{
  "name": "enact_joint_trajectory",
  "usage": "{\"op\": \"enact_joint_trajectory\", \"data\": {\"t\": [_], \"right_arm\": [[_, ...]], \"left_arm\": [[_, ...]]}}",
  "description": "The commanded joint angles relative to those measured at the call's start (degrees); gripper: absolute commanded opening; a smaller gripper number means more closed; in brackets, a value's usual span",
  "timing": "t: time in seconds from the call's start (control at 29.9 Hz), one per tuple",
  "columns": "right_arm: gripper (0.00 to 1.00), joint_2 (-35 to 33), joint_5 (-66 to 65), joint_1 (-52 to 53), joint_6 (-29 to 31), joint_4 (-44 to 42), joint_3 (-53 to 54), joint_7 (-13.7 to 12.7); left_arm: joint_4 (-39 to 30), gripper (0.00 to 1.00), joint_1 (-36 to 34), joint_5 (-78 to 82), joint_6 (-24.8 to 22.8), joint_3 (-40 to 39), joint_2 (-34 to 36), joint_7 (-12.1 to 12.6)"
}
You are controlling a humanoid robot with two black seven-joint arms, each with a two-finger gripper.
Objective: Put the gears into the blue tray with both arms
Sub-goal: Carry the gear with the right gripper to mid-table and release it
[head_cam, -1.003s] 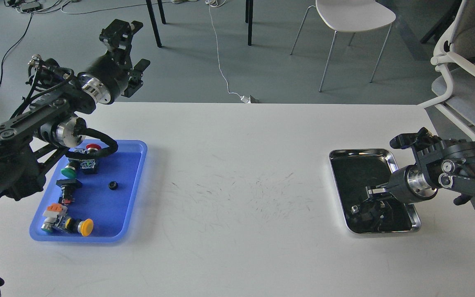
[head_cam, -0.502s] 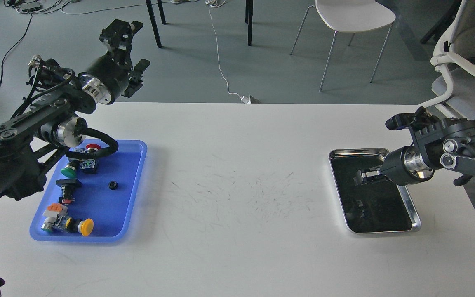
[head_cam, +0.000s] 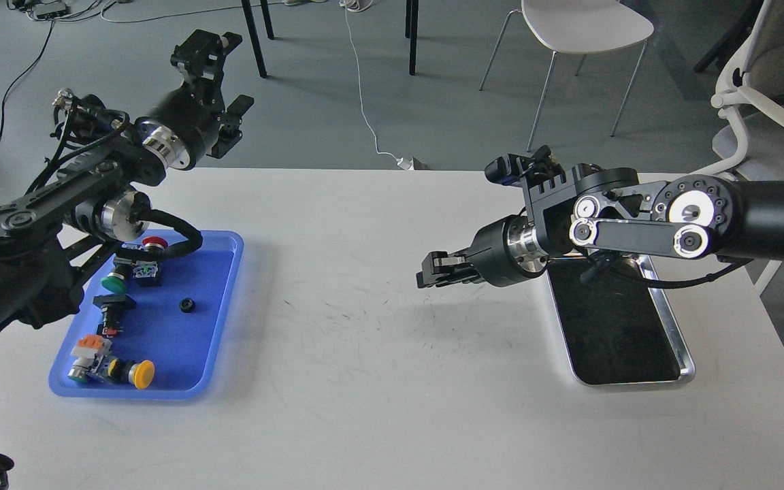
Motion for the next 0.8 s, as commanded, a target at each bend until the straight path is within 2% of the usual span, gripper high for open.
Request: {"op": "enact_joint_trajectory", "data": {"t": [0.0,0.2,0.33,0.5,0.77], "right_arm": [[0.02,9.7,1.2,-2.6,-1.8,-5.8,0.4,0.4],[0.02,10.8,2.0,-8.8,-4.6,-14.7,2.8,1.6],[0.02,10.8,2.1,-12.6,-6.2,-17.7,7.3,2.2],[0.02,10.8,5.9,-14.2,-7.3,-17.2,11.7,4.4],[0.02,10.8,13.7,-15.9,-6.9,-12.8,11.7,4.6]], "left_arm": [[0.0,0.98,0.0,0.0,0.0,0.0,-0.1,0.0],[0.0,0.98,0.0,-0.1,0.0,0.0,-0.3,-0.1],[0.0,0.98,-0.1,-0.1,0.0,-0.1,-0.4,-0.1],[0.0,0.98,0.0,-0.1,0.0,-0.1,-0.9,-0.1],[0.0,0.98,-0.1,-0.1,0.0,-1.2,-1.8,-0.1]]}}
